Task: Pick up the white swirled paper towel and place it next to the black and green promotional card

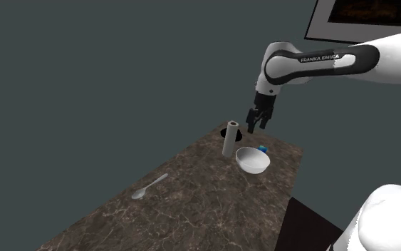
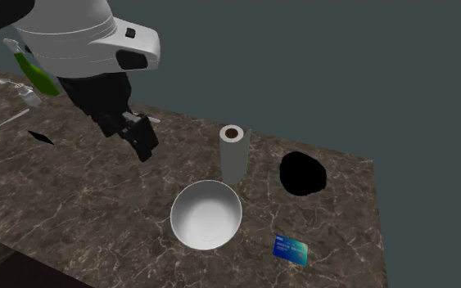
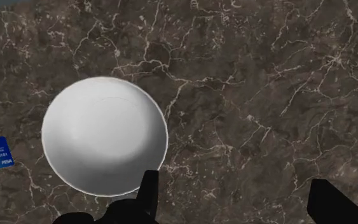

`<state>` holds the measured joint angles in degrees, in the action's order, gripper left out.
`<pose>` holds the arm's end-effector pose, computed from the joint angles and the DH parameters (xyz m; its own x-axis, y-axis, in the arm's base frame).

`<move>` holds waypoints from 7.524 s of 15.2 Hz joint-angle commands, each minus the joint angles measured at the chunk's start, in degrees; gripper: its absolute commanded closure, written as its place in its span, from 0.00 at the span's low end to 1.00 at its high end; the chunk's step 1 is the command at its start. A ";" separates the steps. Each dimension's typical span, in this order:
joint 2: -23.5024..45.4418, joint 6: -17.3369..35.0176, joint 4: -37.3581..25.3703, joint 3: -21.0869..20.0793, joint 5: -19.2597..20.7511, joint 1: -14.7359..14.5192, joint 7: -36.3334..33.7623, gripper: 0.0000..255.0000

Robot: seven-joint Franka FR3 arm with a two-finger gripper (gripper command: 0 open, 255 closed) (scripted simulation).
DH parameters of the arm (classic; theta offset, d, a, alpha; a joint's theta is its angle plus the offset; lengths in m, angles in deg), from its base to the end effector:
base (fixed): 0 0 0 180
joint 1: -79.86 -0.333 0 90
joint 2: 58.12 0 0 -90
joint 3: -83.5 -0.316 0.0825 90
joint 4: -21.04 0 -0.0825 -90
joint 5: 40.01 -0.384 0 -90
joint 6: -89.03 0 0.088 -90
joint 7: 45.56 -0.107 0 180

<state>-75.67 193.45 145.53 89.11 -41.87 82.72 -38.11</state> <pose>0.4531 -0.0681 0.5148 0.9991 -0.0202 -0.0375 -0.0226 -0.9976 -0.0659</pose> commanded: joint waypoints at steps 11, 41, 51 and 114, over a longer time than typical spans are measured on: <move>26.96 2.45 -24.02 3.19 -2.54 2.29 5.47 0.00; 44.17 4.04 -39.33 3.45 -5.00 4.74 7.77 1.00; 43.12 -1.56 -43.91 3.59 -4.71 4.85 7.36 1.00; 20.56 -21.96 -45.55 -24.88 -0.91 -27.49 -54.64 1.00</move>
<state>-56.57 172.35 102.32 65.00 -43.27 56.05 -91.09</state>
